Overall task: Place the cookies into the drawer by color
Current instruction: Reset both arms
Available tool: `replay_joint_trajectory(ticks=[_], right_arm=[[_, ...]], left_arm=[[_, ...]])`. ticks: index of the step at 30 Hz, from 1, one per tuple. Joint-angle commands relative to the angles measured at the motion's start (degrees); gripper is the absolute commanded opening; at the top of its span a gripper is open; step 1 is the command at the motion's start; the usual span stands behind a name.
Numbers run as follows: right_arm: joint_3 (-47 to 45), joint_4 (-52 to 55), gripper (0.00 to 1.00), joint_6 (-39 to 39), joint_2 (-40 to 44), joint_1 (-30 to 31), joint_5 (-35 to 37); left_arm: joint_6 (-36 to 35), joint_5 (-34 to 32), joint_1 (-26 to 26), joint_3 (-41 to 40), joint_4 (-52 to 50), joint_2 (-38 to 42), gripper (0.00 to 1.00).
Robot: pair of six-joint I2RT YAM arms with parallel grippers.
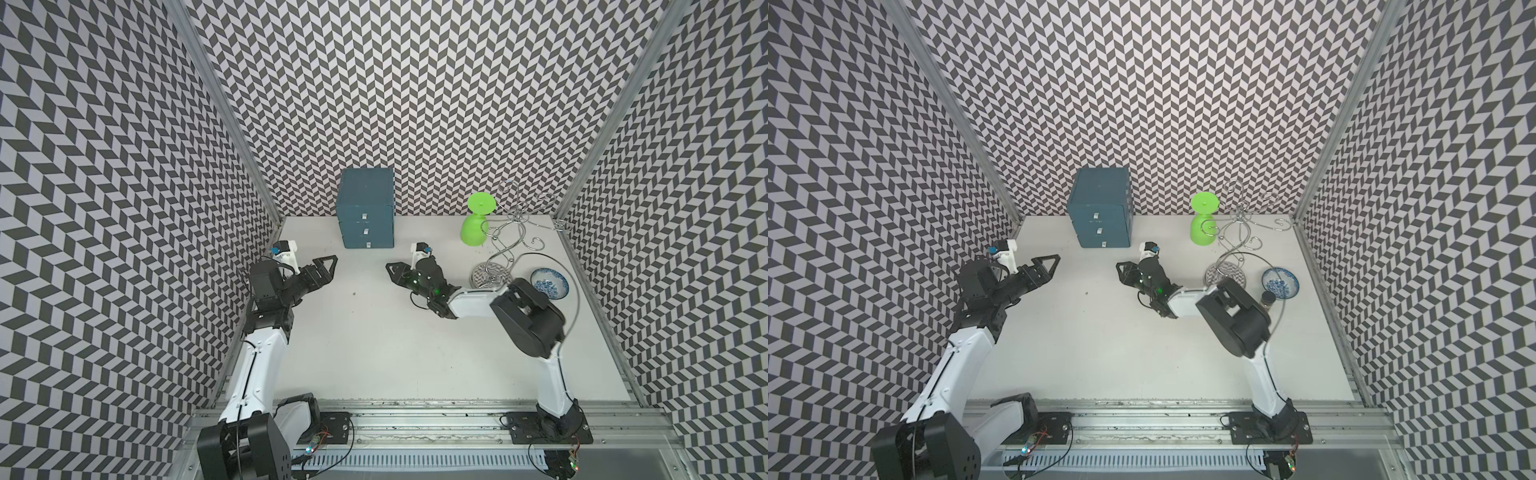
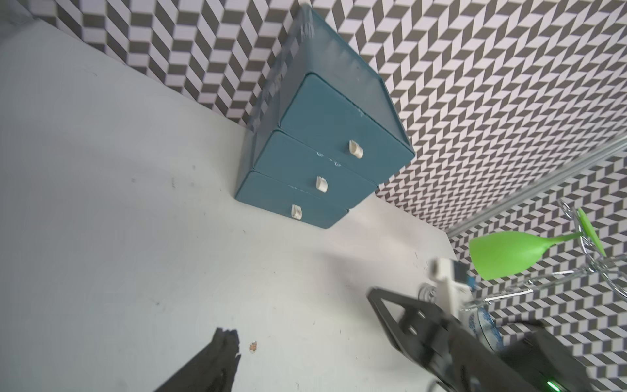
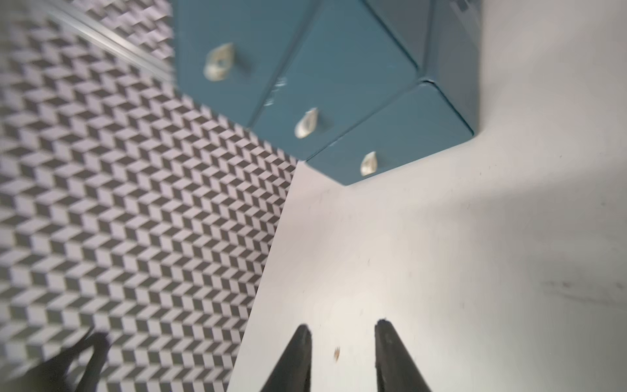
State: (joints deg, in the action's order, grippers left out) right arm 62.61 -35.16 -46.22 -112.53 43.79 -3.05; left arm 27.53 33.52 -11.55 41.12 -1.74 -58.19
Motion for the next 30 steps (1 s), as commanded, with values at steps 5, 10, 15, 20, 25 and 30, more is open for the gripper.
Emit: replay_joint_trajectory(ticks=[5,10,15,20,25,30], right_arm=[[-26.45,12.42,0.51,27.78,38.01,4.97,15.27],[-43.68,16.04,0.62,30.83,66.9,5.08,33.25],[-55.4,12.17,0.94,36.75,84.95,3.65,58.32],[-57.27,8.66,0.98,33.62,81.42,-12.76,53.82],[-51.85,-0.88,0.99,34.5,61.47,-24.3,48.83],[-46.36,-10.53,1.0,36.51,42.51,-27.9,45.53]], left_arm=[[-3.89,-22.95,14.44,-2.73,0.73,10.17,1.0],[-9.9,-44.11,28.57,-9.49,7.38,11.66,0.99],[-13.61,-58.72,31.4,-16.41,14.84,11.23,1.0],[-21.12,-61.93,28.93,-28.71,31.68,12.53,1.0],[-21.85,-52.29,20.79,-34.04,42.33,8.09,0.99],[-22.46,-44.6,13.46,-33.67,50.72,-0.93,1.0]])
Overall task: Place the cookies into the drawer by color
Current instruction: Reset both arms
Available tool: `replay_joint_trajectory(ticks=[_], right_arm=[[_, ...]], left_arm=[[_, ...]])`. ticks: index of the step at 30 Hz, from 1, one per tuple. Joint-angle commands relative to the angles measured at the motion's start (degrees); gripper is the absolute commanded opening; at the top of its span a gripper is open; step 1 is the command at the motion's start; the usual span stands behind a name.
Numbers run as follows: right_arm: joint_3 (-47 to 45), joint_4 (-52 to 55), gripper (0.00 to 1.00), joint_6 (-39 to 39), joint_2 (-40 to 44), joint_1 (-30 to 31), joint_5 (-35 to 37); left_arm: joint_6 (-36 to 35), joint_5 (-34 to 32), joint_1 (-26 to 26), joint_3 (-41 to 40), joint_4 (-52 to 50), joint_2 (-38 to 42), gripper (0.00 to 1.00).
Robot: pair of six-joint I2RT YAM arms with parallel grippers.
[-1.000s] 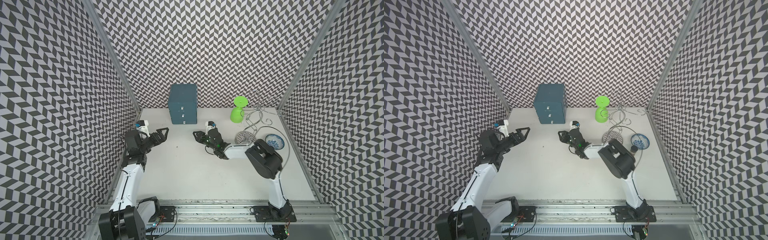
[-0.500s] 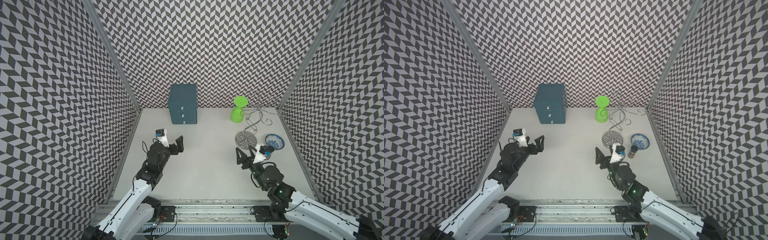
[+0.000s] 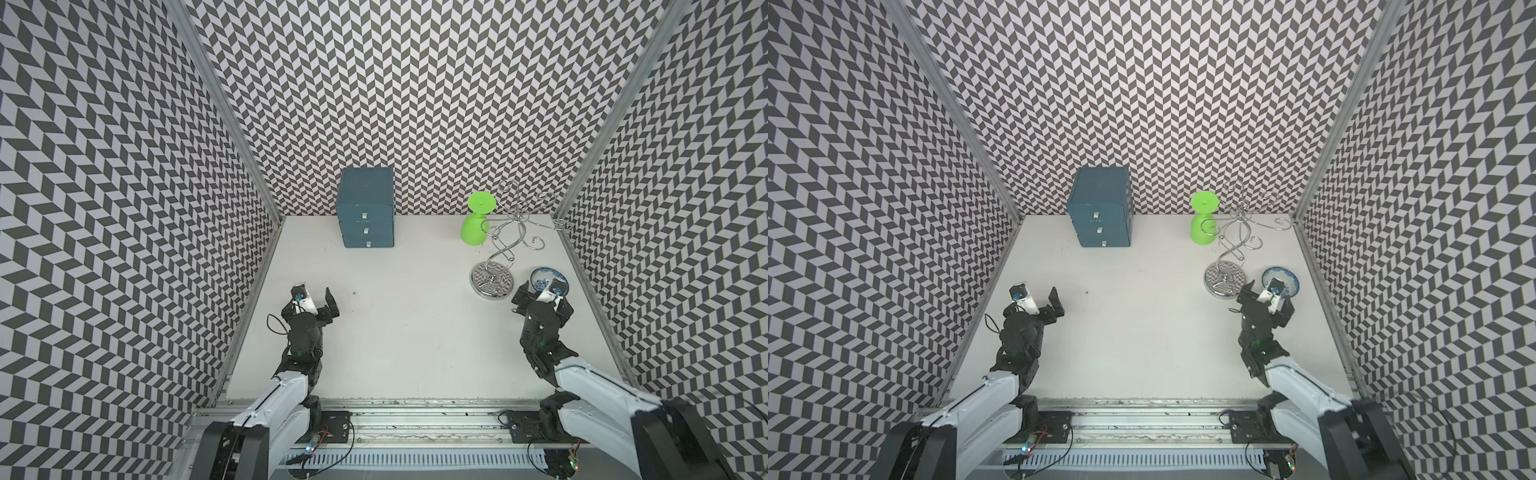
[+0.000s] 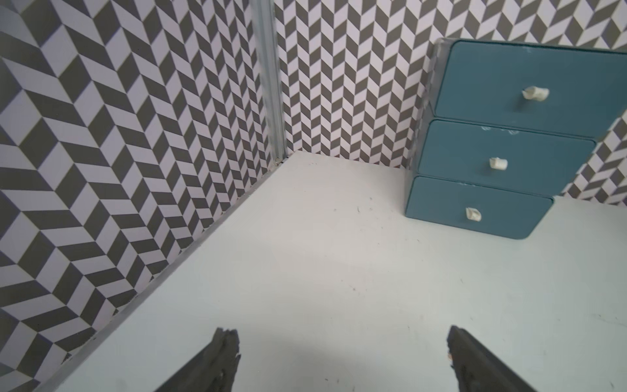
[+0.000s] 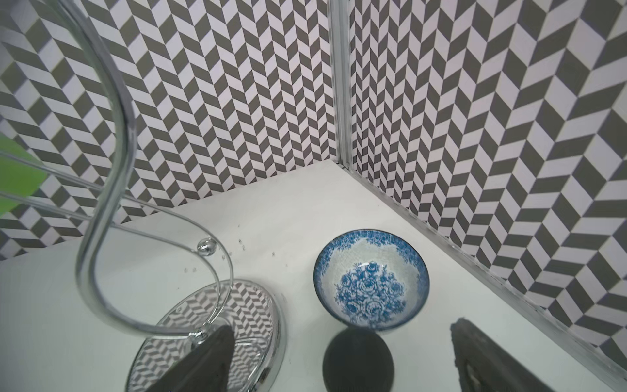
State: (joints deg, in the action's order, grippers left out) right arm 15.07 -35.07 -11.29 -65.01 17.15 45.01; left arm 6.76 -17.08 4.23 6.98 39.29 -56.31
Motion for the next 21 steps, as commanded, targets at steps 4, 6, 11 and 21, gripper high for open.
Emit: replay_joint_trajectory(ticks=[4,6,11,21], right_arm=[[4.22,-16.38,1.0,1.86,-14.39,-4.0,-5.6],[6.5,-17.09,0.99,3.55,-17.47,-5.21,-7.05],[7.53,-15.46,0.99,2.37,-18.08,-9.9,-11.49],[2.82,-30.9,0.99,7.44,-21.69,-13.46,-25.17]], left_arm=[[-2.45,11.44,-5.65,0.17,17.35,-8.69,1.0],[-2.69,13.19,-6.63,0.54,19.11,-10.98,1.0],[-2.95,16.01,-7.39,2.03,22.15,-15.13,1.0],[-4.32,21.59,-7.15,7.85,31.25,-31.63,1.0]])
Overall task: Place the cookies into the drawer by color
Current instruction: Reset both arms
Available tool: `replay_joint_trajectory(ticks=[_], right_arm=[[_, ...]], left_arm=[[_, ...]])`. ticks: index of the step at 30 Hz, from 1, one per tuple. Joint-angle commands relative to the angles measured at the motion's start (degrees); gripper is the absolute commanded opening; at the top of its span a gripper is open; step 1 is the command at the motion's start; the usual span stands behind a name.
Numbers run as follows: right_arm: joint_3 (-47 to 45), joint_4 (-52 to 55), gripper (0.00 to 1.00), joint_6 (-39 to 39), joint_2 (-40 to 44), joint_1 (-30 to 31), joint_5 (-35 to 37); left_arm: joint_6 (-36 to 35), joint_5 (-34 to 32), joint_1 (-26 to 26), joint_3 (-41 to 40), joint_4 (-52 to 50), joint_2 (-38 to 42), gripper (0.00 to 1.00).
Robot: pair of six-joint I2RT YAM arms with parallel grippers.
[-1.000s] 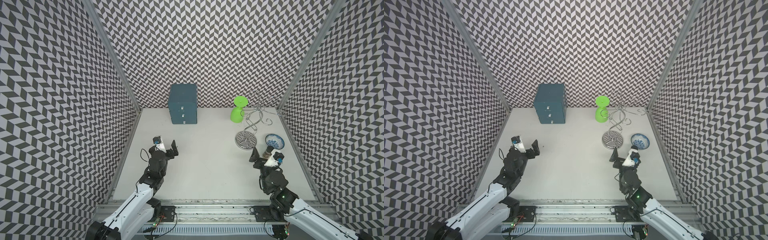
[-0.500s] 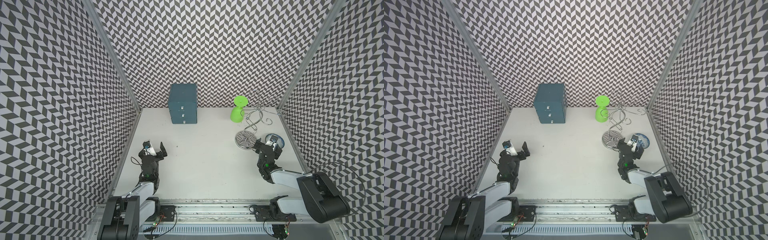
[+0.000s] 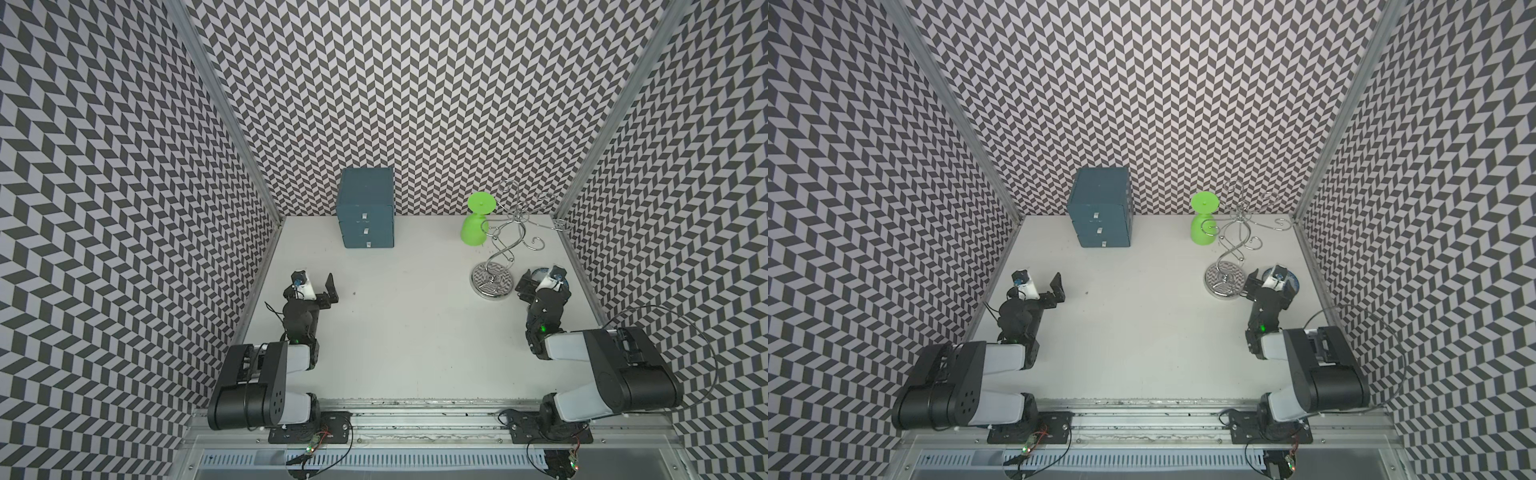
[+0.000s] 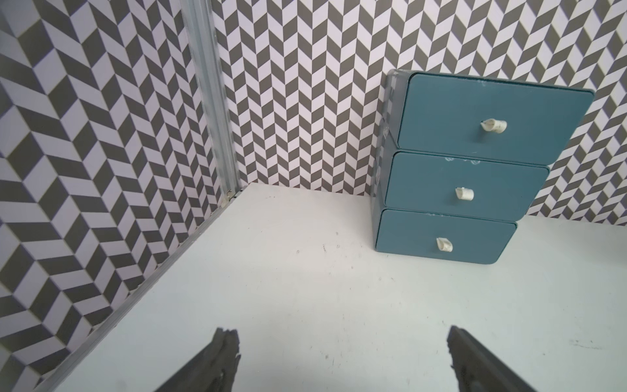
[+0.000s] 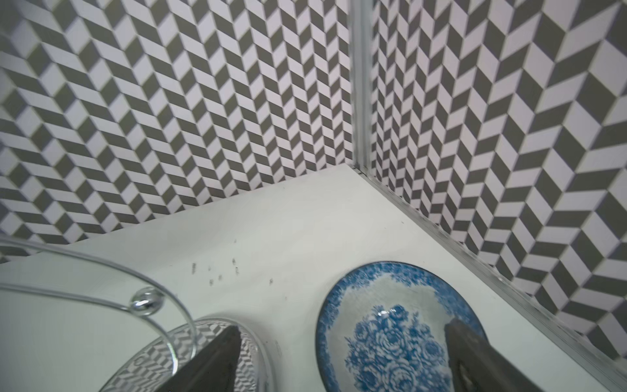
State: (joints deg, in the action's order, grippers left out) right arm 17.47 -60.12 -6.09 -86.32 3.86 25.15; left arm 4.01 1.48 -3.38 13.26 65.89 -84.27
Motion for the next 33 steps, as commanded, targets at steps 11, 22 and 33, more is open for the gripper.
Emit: replay_joint_trajectory(ticks=[11,22,33], right_arm=[[-10.71,-21.8,1.0,1.48,0.18,-2.37,-11.68],[-3.6,-14.14,0.99,4.5,-2.21,0.08,-11.43],[-4.25,-17.76,0.99,4.68,-3.63,0.12,-11.03]], left_arm=[[-4.19,0.95,2.93,2.54,3.19,-4.68,0.99],[-4.36,0.02,3.38,2.41,3.1,-4.45,1.0],[-4.35,0.06,3.38,2.39,3.09,-4.46,1.0]])
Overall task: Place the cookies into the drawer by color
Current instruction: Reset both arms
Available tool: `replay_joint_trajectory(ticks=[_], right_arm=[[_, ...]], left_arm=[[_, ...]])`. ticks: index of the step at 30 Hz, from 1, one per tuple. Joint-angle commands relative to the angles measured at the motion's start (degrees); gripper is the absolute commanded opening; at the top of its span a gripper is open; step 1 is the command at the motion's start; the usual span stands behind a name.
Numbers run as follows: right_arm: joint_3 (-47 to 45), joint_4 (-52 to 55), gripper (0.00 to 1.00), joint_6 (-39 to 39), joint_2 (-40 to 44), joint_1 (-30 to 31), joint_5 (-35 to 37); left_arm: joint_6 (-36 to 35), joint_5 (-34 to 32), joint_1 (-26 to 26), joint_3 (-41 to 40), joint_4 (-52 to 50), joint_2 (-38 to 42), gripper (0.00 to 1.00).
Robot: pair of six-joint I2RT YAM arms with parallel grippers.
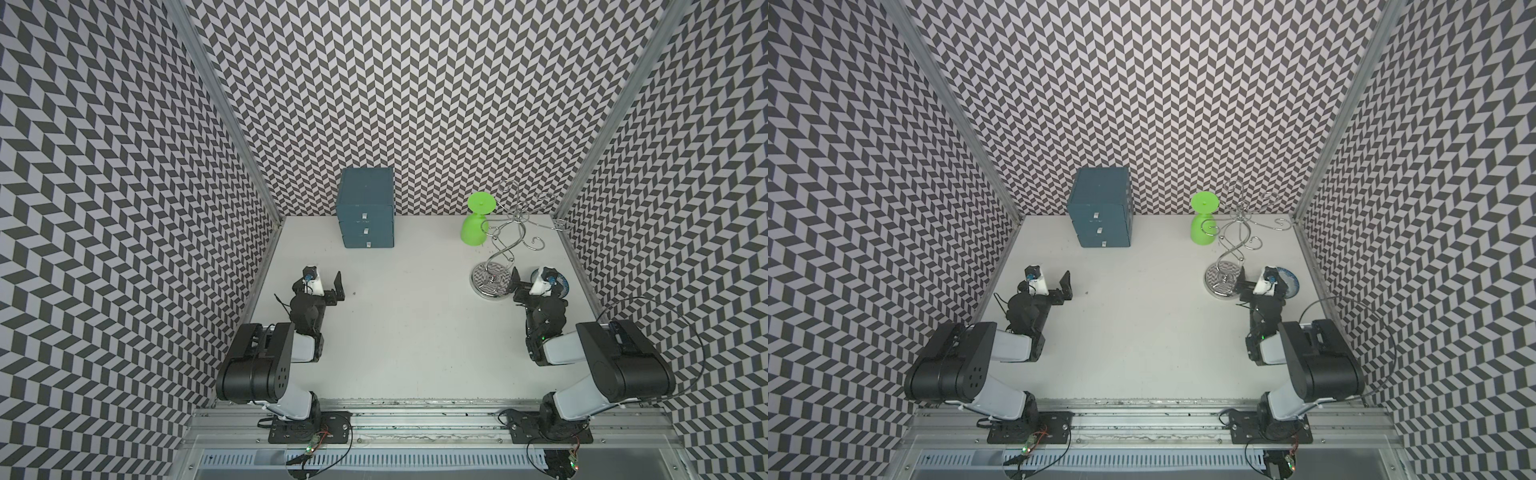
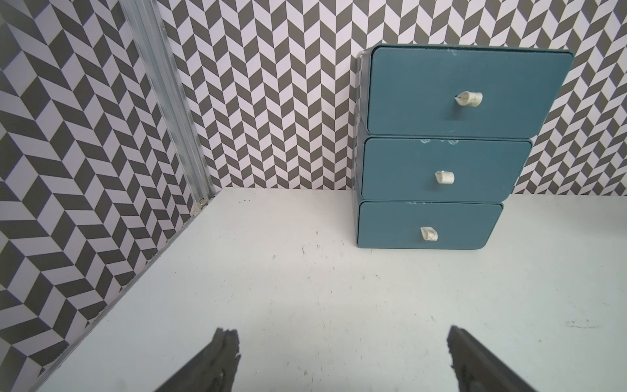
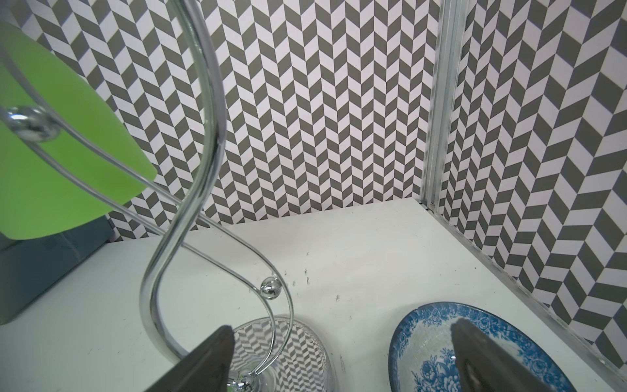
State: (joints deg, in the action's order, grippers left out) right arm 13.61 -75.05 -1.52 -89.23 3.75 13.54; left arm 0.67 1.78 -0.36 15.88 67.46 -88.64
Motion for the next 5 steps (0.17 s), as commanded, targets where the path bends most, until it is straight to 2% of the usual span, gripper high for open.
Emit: replay_joint_trajectory(ticks=[1,5], right_arm=[[-0.42,-3.16,1.0,0.16,-0.68,0.29,0.53],[-0.42,-3.74,1.0,0.13,-0.41,0.27,0.8]], left_arm=[[-1.01,-0.29,0.36,-0.23,1.54,-0.09,1.0],[-1.01,-0.29,0.34,-0.22,1.59,-0.09,0.99]])
